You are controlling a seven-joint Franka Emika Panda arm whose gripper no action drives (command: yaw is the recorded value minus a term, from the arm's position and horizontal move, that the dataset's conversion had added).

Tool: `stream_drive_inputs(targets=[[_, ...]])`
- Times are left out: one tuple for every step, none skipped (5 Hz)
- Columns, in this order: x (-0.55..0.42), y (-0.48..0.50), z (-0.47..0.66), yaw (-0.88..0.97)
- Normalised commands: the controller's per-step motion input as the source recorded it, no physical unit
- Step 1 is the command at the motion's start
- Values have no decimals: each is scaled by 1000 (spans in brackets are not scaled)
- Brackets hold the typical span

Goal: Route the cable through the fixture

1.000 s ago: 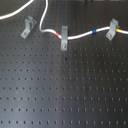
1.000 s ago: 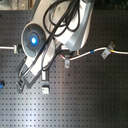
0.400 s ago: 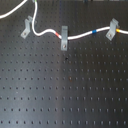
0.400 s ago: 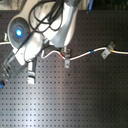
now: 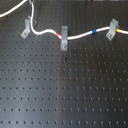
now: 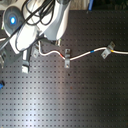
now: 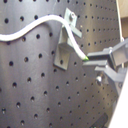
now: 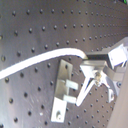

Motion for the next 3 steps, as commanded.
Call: stream_drive_inputs(targets=[[-111, 181, 17, 431], [96, 229, -2, 77], [107, 290, 308, 100]])
